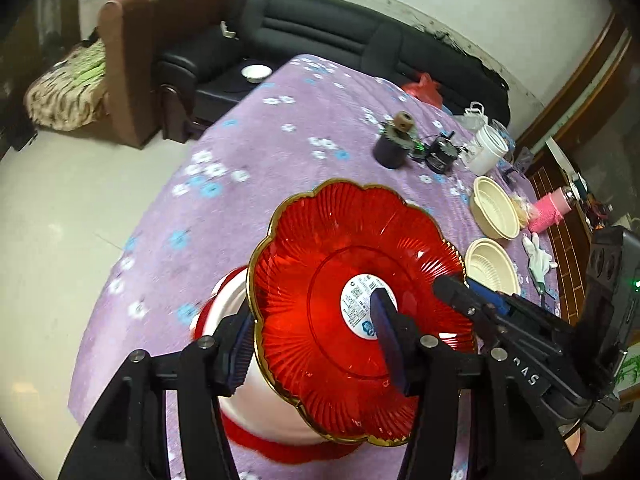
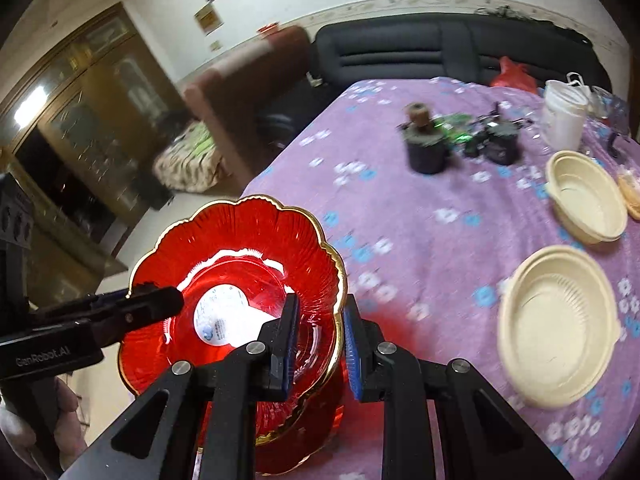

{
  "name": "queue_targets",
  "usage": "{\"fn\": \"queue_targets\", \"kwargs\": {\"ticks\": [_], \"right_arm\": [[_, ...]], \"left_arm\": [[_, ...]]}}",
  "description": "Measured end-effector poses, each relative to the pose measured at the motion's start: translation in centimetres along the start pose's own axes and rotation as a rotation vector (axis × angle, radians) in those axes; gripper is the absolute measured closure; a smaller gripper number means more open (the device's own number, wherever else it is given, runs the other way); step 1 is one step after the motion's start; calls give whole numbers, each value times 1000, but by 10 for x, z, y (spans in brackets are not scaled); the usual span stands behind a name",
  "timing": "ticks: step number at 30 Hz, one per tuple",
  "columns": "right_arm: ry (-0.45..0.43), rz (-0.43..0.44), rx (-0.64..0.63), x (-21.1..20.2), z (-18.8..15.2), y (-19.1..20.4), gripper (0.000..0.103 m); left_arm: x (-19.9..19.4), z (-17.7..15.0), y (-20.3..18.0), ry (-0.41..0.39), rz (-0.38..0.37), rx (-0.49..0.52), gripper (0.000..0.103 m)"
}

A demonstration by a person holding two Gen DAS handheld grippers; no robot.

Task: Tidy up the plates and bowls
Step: 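Lower the small red plate onto the white bowl and open both grippers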

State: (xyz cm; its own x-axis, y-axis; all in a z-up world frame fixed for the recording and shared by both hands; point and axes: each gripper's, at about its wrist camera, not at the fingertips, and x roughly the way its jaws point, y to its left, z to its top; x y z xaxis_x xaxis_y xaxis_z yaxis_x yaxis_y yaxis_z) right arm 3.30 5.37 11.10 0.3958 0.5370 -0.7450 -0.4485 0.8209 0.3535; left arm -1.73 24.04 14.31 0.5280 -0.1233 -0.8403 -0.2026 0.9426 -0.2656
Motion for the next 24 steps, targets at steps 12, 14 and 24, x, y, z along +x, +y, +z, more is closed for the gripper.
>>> {"fn": "queue_targets", "kwargs": {"ticks": [12, 14, 24], "right_arm": [[55, -3, -43, 29, -27, 30, 80], [53, -13, -51, 30, -30, 32, 80], [40, -62, -84, 36, -34, 36, 79]], "left_arm": [[3, -32, 31, -26, 66, -21, 49], [7, -34, 32, -26, 75, -18, 49], [23, -42, 35, -16, 108, 0, 49]]}}
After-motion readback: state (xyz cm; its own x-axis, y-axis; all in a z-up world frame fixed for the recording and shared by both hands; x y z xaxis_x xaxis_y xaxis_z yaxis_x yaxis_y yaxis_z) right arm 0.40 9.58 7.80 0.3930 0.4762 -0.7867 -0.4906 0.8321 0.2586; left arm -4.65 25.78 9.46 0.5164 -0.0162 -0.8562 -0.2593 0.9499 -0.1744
